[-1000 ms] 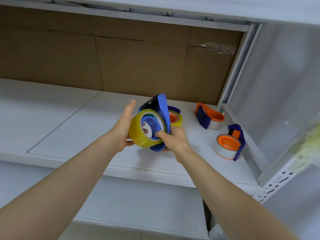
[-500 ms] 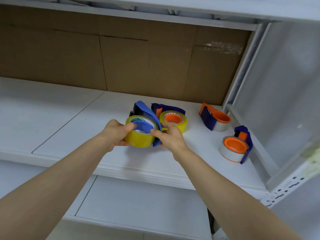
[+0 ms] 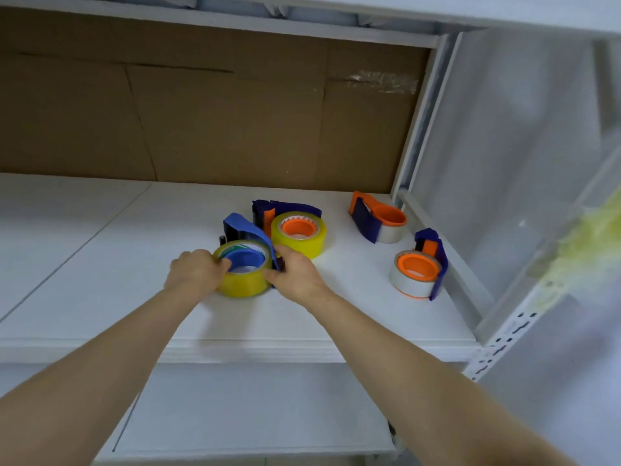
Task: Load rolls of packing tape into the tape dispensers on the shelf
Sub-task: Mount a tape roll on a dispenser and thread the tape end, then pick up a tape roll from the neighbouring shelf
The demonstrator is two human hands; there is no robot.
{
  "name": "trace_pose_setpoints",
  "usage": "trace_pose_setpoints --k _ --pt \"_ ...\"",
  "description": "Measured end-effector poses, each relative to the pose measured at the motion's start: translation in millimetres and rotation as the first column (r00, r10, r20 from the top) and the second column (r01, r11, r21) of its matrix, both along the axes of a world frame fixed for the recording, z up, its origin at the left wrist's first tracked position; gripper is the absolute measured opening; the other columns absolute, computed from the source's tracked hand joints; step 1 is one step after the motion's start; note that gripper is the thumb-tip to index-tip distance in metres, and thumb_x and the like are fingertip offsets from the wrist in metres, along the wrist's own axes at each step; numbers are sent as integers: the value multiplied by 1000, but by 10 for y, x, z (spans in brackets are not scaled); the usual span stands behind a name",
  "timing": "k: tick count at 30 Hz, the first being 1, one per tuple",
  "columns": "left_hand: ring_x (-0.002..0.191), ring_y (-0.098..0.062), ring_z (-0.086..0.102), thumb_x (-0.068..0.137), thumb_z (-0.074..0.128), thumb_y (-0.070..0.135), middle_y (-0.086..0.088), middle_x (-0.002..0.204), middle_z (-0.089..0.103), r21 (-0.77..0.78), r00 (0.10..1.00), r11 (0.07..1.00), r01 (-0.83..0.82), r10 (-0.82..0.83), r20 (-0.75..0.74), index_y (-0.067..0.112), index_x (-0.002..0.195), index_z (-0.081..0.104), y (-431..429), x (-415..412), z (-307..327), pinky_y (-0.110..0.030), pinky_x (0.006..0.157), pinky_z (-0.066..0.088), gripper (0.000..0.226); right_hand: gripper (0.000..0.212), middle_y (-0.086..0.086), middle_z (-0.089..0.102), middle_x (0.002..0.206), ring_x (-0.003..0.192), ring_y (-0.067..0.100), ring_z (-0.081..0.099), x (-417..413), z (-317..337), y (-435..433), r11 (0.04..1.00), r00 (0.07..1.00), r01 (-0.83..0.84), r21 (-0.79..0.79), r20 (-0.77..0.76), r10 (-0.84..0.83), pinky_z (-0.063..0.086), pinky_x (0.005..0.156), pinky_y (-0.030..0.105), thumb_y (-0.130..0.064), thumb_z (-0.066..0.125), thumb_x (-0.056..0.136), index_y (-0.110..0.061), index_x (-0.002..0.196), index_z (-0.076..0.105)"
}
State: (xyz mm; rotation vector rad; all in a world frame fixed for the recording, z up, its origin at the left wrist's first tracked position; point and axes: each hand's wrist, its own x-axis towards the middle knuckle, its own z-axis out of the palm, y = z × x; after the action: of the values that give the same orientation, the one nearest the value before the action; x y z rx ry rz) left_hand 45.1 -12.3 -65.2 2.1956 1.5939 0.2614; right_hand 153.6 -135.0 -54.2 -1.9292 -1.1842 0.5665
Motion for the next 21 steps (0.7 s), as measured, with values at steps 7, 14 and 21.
trace_pose_setpoints --k 7,14,21 --pt "130 -38 28 87 56 32 -17 144 26 336 993 941 -48 9 118 11 134 40 -266 212 262 -44 105 24 54 40 8 54 134 124 25 49 667 300 -469 967 951 245 76 177 -255 39 102 31 -4 49 89 -12 128 53" --pt "134 -32 23 85 59 31 -10 145 25 390 934 903 181 -283 221 23 133 47 -707 636 447 -43 109 18 50 71 17 33 140 134 39 23 1392 307 -1070 732 781 559 -389 543 -307 30 109 51 -43 71 70 -23 131 41" --pt "129 -30 32 84 61 24 -7 140 34 333 869 875 351 -436 231 23 125 56 -983 902 384 -37 104 28 41 52 13 49 122 105 28 55 1392 48 -1263 748 754 592 -300 534 -382 49 90 32 -25 69 80 -7 123 47"
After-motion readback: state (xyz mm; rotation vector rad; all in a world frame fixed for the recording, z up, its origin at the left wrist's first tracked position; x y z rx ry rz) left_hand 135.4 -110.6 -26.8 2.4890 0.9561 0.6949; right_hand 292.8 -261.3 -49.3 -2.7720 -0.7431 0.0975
